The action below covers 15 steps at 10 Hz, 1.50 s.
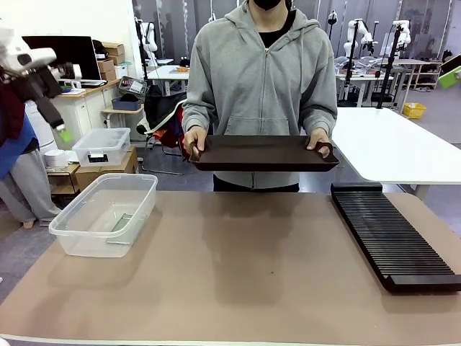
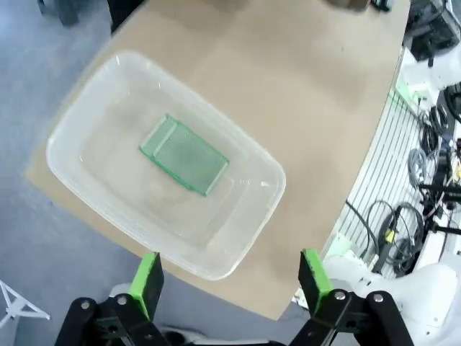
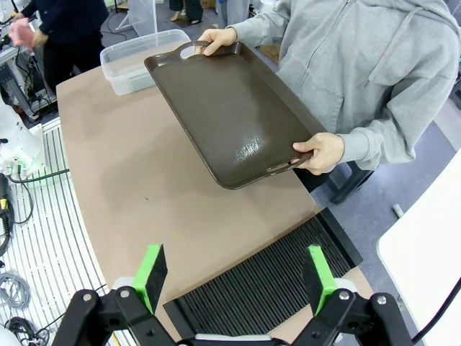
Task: Sort PCBs into racks and boxes based on the side picked up.
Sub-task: If the short side of the Blank PCB is picked up, insert it into the PCB Rack ; if the long side is picked up, place it in the Organizing box.
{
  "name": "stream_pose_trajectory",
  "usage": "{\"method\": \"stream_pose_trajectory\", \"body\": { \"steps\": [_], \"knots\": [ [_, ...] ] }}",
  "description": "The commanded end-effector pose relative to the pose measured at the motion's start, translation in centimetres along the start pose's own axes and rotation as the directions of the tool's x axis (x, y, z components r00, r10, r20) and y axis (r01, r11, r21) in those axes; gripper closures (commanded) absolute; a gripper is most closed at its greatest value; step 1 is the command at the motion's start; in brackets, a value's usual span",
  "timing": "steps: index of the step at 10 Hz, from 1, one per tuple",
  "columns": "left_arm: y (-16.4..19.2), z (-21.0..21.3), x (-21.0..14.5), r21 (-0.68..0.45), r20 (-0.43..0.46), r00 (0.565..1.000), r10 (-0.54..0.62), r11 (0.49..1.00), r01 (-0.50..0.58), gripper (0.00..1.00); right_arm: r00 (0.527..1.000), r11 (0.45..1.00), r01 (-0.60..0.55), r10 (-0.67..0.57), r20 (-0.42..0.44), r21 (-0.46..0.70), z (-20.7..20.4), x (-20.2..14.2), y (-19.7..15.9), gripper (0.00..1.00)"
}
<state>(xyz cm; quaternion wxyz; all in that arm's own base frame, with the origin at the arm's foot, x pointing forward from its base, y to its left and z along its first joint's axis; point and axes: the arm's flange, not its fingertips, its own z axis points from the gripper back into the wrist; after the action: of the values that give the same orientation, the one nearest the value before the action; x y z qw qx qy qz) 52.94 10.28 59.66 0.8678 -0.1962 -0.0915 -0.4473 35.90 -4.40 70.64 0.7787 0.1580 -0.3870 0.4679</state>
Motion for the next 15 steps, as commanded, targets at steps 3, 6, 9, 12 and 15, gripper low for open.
{"method": "stream_pose_trajectory", "body": {
  "steps": [3, 6, 9, 12, 15],
  "knots": [
    [-6.5, 2.9, -0.3, 0.183, 0.295, 0.951, -0.096, 0.982, 0.042, 0.0, 1.0, 1.0, -0.008, 0.008, 0.012, 0.018, -0.2, 0.0, 0.1, 0.0],
    [-8.7, 4.5, 0.0, 0.284, 0.32, 0.933, -0.163, 0.956, 0.07, 0.0, 1.0, 1.0, -0.008, 0.008, 0.012, 0.018, -0.2, 0.0, 0.1, 0.0],
    [-7.5, 6.2, 0.5, 0.216, 0.32, 0.944, -0.086, 0.976, 0.015, 0.0, 1.0, 1.0, -0.008, 0.008, 0.012, 0.018, -0.2, 0.0, 0.1, 0.0],
    [-7.4, 5.8, 0.2, 0.231, 0.328, 0.939, -0.101, 0.973, 0.024, 0.0, 1.0, 1.0, -0.008, 0.008, 0.012, 0.018, -0.2, 0.0, 0.1, 0.0],
    [-9.1, 7.9, 1.2, 0.309, 0.426, 0.89, -0.163, 0.951, 0.026, 0.0, 1.0, 1.0, -0.008, 0.008, 0.012, 0.018, -0.2, 0.0, 0.1, 0.0]
  ]
}}
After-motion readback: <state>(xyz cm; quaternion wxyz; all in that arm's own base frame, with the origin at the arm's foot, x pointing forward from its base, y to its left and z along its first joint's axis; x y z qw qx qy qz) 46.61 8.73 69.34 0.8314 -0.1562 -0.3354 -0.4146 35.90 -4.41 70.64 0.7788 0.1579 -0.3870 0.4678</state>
